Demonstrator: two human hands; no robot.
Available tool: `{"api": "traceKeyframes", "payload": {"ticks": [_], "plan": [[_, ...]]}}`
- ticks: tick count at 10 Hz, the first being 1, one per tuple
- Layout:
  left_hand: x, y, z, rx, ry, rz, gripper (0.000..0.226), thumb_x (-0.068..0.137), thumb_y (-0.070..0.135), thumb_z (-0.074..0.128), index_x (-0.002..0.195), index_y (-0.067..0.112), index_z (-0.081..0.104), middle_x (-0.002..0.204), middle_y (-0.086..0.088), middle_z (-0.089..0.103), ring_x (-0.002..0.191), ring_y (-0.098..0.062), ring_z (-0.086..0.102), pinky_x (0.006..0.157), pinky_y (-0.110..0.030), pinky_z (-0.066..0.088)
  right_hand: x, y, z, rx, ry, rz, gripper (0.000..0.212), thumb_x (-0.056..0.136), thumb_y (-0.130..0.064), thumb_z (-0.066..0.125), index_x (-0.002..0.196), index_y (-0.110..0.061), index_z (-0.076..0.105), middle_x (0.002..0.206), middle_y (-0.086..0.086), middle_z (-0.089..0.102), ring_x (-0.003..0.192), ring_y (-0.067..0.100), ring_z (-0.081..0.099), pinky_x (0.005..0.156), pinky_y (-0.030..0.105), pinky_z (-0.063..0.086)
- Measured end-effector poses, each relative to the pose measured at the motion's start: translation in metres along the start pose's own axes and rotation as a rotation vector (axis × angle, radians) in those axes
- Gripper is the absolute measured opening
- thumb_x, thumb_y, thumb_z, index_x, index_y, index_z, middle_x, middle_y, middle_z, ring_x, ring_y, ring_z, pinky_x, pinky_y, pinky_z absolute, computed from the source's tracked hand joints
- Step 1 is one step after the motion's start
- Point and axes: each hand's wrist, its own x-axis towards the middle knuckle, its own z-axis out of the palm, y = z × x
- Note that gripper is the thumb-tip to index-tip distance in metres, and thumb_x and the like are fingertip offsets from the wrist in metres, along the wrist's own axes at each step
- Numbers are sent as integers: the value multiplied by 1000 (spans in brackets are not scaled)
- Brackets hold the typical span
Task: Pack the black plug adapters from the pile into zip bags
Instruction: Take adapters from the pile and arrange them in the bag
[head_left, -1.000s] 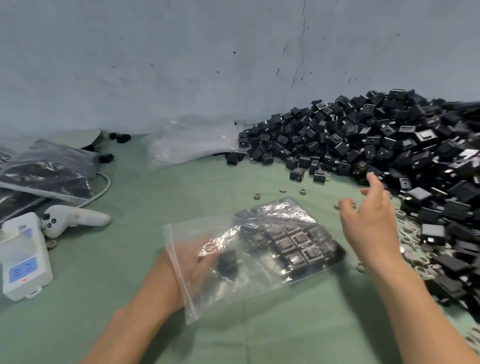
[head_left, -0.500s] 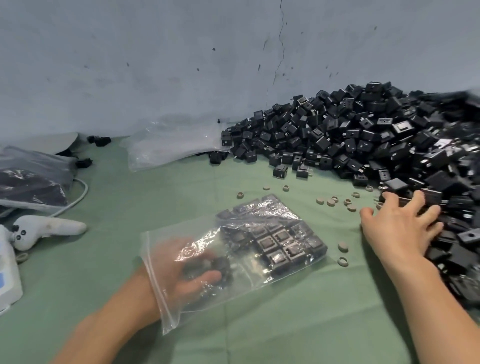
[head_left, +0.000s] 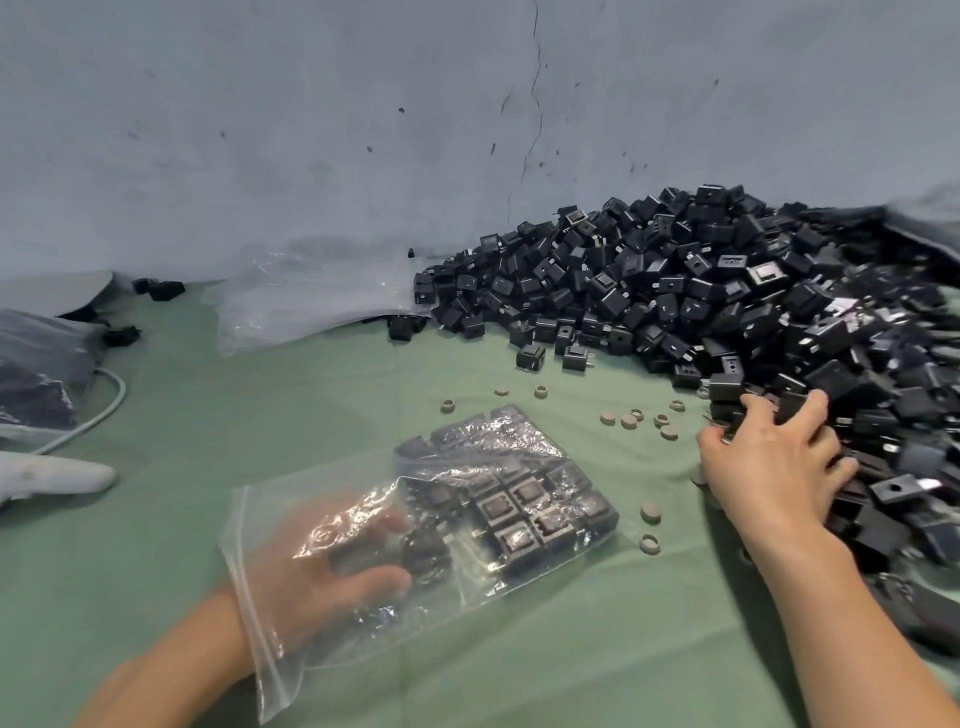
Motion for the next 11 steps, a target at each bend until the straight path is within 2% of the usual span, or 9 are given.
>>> {"api": "traceKeyframes", "payload": {"ticks": [1, 2, 3, 4, 5, 7, 8, 9, 11], "plan": [[4, -3, 3, -13, -5, -28, 54, 57, 67, 85, 104, 46, 69, 108, 20, 72, 97, -3, 71, 79, -23, 57, -2, -3, 0, -10, 8, -69, 44, 94, -30, 56, 135, -15, 54, 152, 18, 26, 132, 44, 33, 112, 56, 24], [7, -13, 11, 53, -76, -46, 49, 62, 71, 78, 107, 59, 61, 109, 42, 62, 103, 16, 60, 103, -21, 41, -5, -9, 0, -47, 0, -165, 43, 95, -37, 55, 134, -19, 55, 141, 15, 40, 126, 40, 41, 110, 53, 27], [11, -4, 15, 187, -234, -49, 50, 79, 54, 67, 126, 46, 50, 116, 43, 59, 117, 20, 49, 110, -16, 33, -8, -15, 0, -53, -8, -226, 48, 94, -46, 54, 137, -25, 53, 141, 11, 42, 127, 36, 42, 109, 51, 26], [17, 10, 15, 280, -207, -63, 60, 92, 47, 57, 146, 29, 38, 139, 30, 36, 135, 6, 29, 87, 11, 22, -7, -16, 1, -90, -31, -183, 58, 91, -55, 53, 141, -25, 48, 150, 13, 36, 135, 39, 33, 112, 55, 21], [15, 17, 12, 317, -240, -148, 60, 100, 32, 49, 153, 13, 28, 159, -6, 30, 147, -18, 27, 84, 11, 21, -7, -15, 2, -165, -93, -124, 64, 90, -60, 50, 144, -24, 45, 150, 15, 37, 136, 40, 31, 109, 57, 25], [10, 40, 14, 123, -166, -136, 109, 53, 76, 45, 135, 6, 50, 103, 22, 45, 112, -9, 43, 83, 0, 35, -12, -18, 3, -72, -139, -245, 55, 92, -50, 54, 140, -26, 47, 145, 10, 40, 133, 34, 33, 100, 52, 38], [9, 28, 11, 179, -168, -99, 88, 71, 72, 52, 136, 13, 54, 118, 14, 52, 126, -16, 48, 101, -16, 29, -17, -21, 4, -19, -152, -329, 53, 92, -47, 57, 139, -26, 47, 137, 8, 37, 126, 32, 41, 96, 50, 42], [1, 18, -1, 106, 86, -49, 50, 61, 67, 60, 85, 25, 71, 83, 5, 66, 87, -24, 65, 92, -44, 53, -22, -21, 7, -45, -137, -329, 58, 92, -45, 57, 143, -20, 42, 132, 12, 35, 117, 35, 48, 89, 48, 47], [-22, -12, -34, 356, 145, -60, 57, 84, 74, 49, 82, 19, 65, 77, 8, 64, 70, -8, 63, 67, -34, 53, -21, -17, 8, -14, -87, -272, 37, 96, -36, 55, 123, -11, 56, 126, 22, 40, 101, 41, 53, 82, 45, 47]]}}
